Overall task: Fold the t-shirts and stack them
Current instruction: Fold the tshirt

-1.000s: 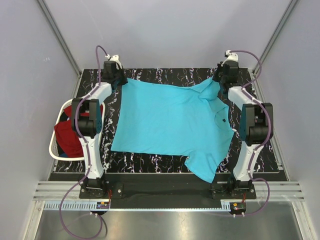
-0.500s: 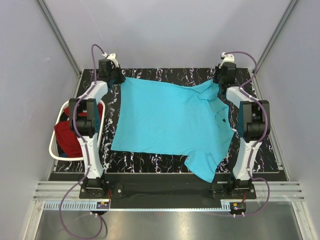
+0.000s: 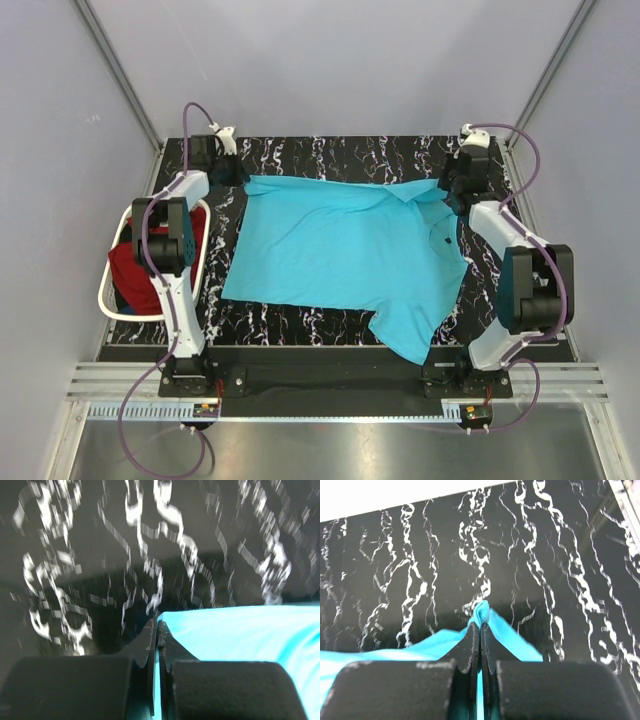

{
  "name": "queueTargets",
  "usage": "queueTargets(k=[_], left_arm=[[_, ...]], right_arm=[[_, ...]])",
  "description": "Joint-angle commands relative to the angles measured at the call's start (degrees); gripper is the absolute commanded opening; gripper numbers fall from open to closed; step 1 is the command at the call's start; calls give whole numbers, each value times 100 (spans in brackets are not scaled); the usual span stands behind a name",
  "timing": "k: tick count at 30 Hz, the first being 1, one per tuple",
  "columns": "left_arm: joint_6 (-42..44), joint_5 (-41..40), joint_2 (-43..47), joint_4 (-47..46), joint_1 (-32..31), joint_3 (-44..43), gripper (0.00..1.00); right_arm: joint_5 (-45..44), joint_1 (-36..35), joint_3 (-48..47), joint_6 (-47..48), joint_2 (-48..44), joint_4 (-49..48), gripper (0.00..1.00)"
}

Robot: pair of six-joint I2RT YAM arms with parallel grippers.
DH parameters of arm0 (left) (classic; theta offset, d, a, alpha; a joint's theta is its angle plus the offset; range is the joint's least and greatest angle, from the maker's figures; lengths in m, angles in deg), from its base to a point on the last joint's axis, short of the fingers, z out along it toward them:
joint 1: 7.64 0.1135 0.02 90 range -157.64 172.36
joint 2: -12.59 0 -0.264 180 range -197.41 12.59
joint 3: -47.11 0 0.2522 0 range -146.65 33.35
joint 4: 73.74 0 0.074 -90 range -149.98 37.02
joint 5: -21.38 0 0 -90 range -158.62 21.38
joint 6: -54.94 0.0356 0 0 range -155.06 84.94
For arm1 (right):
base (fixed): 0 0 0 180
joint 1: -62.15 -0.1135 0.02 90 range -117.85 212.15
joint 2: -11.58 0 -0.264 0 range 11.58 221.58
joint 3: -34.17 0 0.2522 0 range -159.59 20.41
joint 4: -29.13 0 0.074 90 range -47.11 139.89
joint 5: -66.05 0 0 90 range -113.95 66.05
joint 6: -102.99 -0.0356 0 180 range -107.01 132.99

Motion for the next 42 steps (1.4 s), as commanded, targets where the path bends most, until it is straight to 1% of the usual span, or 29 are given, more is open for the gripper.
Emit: queueTargets(k=[1,5,8,10,15,16,21,24,25,26,29,33,34,35,36,38,39,40,42], left_arm=[[533,184,708,-83,48,289,0],[945,438,1042,-83,39,806,1],[1086,315,1253,-65,39,1158,1],[1122,271,1385,-39,30,1282,0],[1104,-2,1675,22,-5,1634,0],[1122,-106,1684,40,-22,1678,0],[1254,-467,1667,339,-75,1713,0],[1289,-696,1640,427,-75,1731,1],[1289,-774,1640,427,-75,1783,4],[1306,-801,1667,436,-197,1810,4],[1280,-793,1772,427,-225,1976,7],[1280,-871,1974,445,-286,2179,11],[1280,-1098,2009,514,-321,2196,12],[1219,-1274,2053,550,-330,2188,16],[1210,-1441,2062,594,-339,2162,19],[1166,-1986,2054,673,-435,2047,24],[1148,-2319,2062,673,-523,2004,25],[1139,-2357,2071,699,-576,1986,26],[1008,-2681,2089,743,-681,1925,29]], right_arm=[[-177,2,259,-405,-536,157,0],[121,-7,673,-1012,-774,412,0],[473,-7,1042,-1443,-976,491,0],[378,-7,1271,-1601,-1107,544,0],[227,-7,1508,-1628,-1283,746,0],[254,-7,1552,-1663,-1362,938,0],[105,2,1824,-1733,-1688,1080,0],[201,-7,1930,-1760,-1837,1150,0],[253,-7,1957,-1812,-1872,1168,0],[306,-7,1992,-1839,-1873,1168,0],[587,-16,2176,-2006,-1794,1142,0],[413,-16,2518,-2050,-1855,1151,0],[403,-7,2563,-2067,-1968,1168,0],[455,-16,2598,-2067,-2030,1168,0],[526,-16,2659,-2094,-2083,1177,1],[710,-16,2695,-2251,-2197,1247,10],[798,-16,2739,-2365,-2259,1326,12],[799,-16,2765,-2436,-2294,1370,13],[799,-16,2757,-2620,-2356,1519,23]])
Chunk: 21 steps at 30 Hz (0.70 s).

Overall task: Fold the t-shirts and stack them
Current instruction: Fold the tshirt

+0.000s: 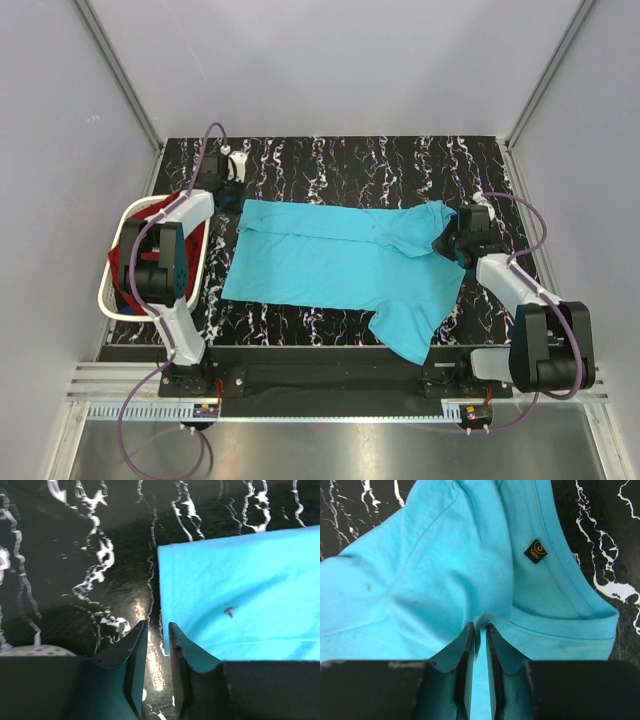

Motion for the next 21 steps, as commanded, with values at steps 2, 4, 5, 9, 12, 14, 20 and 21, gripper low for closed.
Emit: queueTargets(k=[2,4,5,9,12,14,20,21], left_arm=[[-181,-875,318,77,-319,-336,29],[-252,-1023,336,130,-451,-371,30],[-357,-1111,362,130,-478,-380,30],[-682,-674,310,130,-531,-398,31],[-1025,-341,99,235,-539,-503,32],[-1166,-181,-129,384,-539,-582,33],[-1237,-295,-692,973,-513,-968,33],[-1237,-391,-753,1044,-513,-1100,33]], right_arm=[[3,-3,-96,-468,-350,515,29],[-243,-11,-245,-539,-446,848,31],[-287,-3,-359,-539,-473,937,32],[-594,-11,-596,-548,-412,1228,37],[-701,6,-894,-391,69,1350,40],[-622,24,-1210,-320,369,1430,41],[-411,217,-2211,119,1485,1430,42],[-271,252,-2380,268,1774,1448,42]])
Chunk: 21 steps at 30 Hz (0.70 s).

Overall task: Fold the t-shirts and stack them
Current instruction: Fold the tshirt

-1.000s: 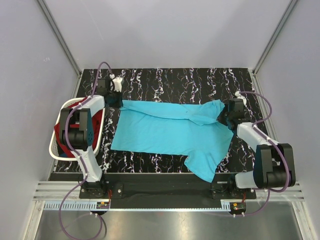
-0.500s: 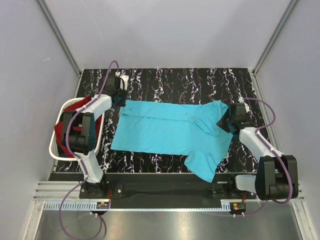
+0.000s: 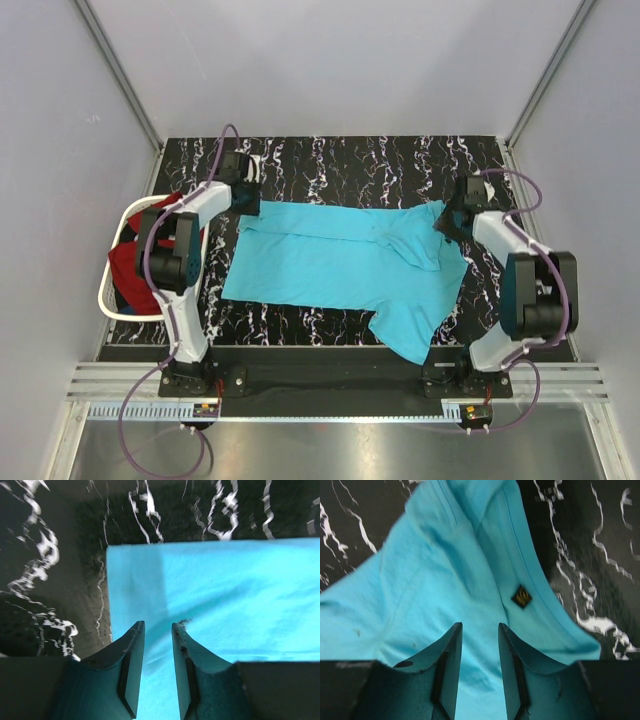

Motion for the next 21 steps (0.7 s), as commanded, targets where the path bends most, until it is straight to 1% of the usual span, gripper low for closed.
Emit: queueTargets(k=[1,2,4,5,6,9,11,16,18,21], left_arm=[[-155,-70,-277,491,40,-464,33],[-207,-79,-304,536,49,-552,33],[-225,-27,-287,545,49,-737,34],[-234,34,-287,545,49,-807,34],[-234,261,-295,545,40,-991,35],[-251,780,-462,571,49,-1360,35],[-347,843,-611,571,49,-1484,36],[-445,800,-1068,641,40,-1748,36],[-462,773,-1191,685,49,-1792,36],[-489,773,-1350,694,49,-1810,36]], right_arm=[[228,139,-791,479,539,21,42],[289,278,-1098,514,697,21,42],[544,384,-1354,637,1093,21,42],[597,454,-1625,699,1234,12,42],[928,481,-1767,899,1470,12,42],[1229,543,-2225,1190,1927,21,43],[1379,683,-2444,1253,2078,21,43],[2161,842,-2779,1297,2526,3,38],[2224,842,-2797,1314,2614,3,38],[2066,842,-2736,1393,2676,-14,37]])
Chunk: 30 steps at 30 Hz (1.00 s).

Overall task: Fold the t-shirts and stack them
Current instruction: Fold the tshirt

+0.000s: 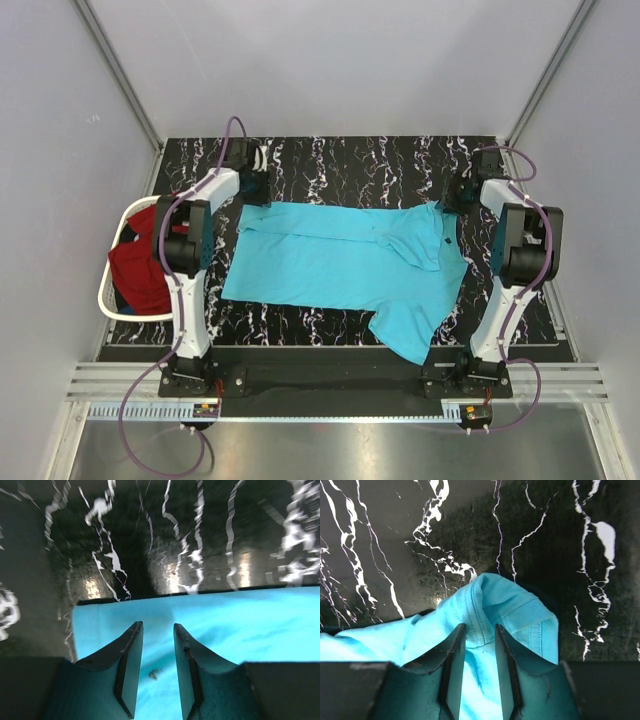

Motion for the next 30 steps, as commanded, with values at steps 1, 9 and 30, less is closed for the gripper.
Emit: queueTargets(k=[1,9,30], left_arm=[[-97,137,-189,62,38,-166,36],[-150,5,-277,220,187,-228,36],[-291,145,-453,432,337,-439,38]], right_arm=[[184,-6,-154,207,58,-87,36],[-502,108,92,93,-196,-429,0],[-1477,143,1823,-1647,-1471,-1273,0]])
